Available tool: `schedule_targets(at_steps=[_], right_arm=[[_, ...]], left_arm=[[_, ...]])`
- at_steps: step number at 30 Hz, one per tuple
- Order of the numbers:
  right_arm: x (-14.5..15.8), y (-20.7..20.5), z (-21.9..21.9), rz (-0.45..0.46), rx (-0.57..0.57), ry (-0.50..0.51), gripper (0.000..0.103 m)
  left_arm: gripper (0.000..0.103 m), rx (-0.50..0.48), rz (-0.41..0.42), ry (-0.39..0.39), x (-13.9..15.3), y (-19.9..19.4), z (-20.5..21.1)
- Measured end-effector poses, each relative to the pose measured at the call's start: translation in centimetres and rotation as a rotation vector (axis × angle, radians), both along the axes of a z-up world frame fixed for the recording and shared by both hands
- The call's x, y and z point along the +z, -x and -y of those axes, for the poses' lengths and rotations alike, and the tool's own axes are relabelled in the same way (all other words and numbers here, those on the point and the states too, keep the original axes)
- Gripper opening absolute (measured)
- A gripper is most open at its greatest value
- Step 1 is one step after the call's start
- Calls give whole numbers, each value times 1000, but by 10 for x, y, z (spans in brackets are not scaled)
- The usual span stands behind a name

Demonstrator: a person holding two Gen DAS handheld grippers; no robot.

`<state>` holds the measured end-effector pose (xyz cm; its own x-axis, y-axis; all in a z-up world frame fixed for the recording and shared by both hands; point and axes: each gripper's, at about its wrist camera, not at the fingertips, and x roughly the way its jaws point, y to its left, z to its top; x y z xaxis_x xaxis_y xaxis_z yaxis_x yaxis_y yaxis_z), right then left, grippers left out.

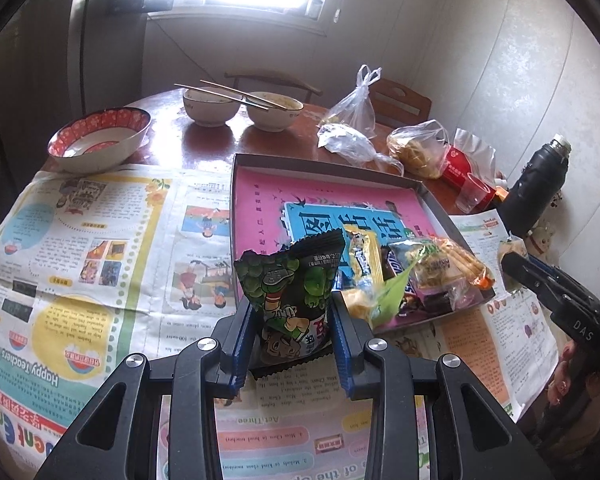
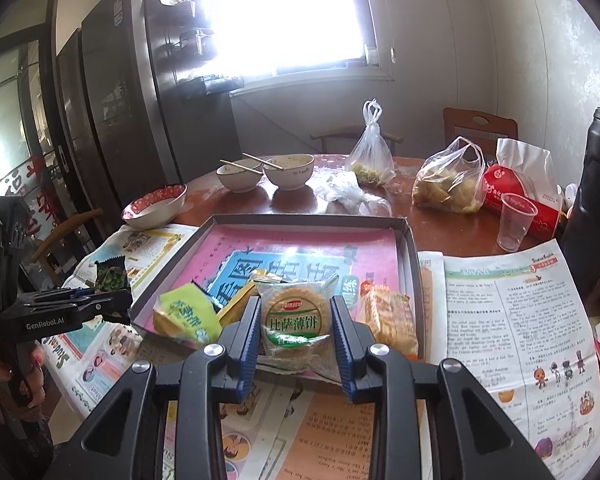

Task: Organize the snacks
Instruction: 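Carry the pea snack bag over the tray with the left gripper while the right carries the pastry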

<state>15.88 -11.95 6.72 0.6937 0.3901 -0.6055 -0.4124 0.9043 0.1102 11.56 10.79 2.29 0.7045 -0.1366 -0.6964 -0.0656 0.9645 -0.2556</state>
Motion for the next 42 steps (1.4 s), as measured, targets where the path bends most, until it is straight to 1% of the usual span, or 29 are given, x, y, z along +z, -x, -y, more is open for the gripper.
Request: schedule_targets(at_steps=[6,12,18,28,42], right_arm=[[1,-10,3,7,-18,1,34],[1,-24,10,2,-45,-2,34],[-9,-37,9,-24,-54,12,34],[-32,-47,-3,-76,-41,49,34],[-43,-46,-22,-96,3,51,34]], left_arm=[[36,10,-4,-13,-3,-9,-1],[36,11,-24,-18,-10,-18,0],[36,8,-44,-24,-18,-24,2],[35,-8,-48,-42,-21,-30,10],[35,-29,-46,-35,-22,-36,19]])
